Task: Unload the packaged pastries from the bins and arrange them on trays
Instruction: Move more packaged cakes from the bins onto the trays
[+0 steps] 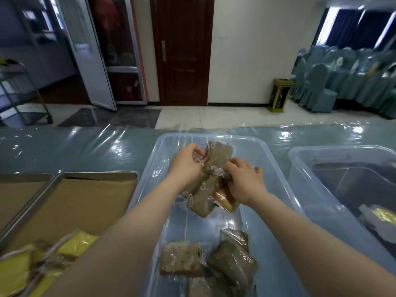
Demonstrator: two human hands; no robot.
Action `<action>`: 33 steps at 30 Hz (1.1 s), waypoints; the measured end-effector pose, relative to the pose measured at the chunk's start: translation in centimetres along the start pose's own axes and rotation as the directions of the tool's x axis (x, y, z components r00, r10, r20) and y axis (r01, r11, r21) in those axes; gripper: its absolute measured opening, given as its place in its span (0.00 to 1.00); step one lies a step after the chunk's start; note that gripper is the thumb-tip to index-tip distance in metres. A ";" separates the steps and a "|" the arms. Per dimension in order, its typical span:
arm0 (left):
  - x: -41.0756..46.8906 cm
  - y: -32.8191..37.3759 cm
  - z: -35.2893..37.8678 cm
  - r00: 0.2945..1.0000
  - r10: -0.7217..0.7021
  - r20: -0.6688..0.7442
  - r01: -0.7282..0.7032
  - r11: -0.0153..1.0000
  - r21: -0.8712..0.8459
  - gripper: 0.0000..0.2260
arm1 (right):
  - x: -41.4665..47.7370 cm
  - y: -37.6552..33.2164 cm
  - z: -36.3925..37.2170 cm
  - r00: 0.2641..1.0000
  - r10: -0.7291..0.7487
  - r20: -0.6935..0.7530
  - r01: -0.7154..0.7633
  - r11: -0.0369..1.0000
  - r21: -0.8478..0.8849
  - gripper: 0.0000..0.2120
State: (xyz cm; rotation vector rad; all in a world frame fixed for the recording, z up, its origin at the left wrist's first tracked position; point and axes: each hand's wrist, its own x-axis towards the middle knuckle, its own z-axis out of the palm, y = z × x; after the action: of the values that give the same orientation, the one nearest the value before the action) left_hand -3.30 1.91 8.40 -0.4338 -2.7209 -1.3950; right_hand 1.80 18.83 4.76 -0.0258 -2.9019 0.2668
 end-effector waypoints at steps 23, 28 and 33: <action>-34.2 -16.7 -44.4 0.852 0.004 -0.524 -0.035 0.998 -0.049 0.14 | -14.4 -49.1 -1.2 0.867 -0.397 -0.301 0.485 0.812 0.325 0.14; -41.8 -25.6 -50.3 0.740 -0.236 -0.630 0.102 0.965 -0.241 0.13 | -17.3 -58.9 4.2 0.917 -0.372 -0.142 0.392 0.779 0.490 0.15; -45.0 -32.7 -54.1 0.610 -0.386 -0.692 0.154 0.914 -0.374 0.15 | -17.3 -64.4 9.3 0.958 -0.286 0.018 0.223 0.785 0.578 0.07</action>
State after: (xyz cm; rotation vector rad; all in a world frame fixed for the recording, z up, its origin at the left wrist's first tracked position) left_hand 26.70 -69.64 6.78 0.5135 -1.9313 -1.5541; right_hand 16.74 -46.82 3.76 0.4925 -2.7471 1.1032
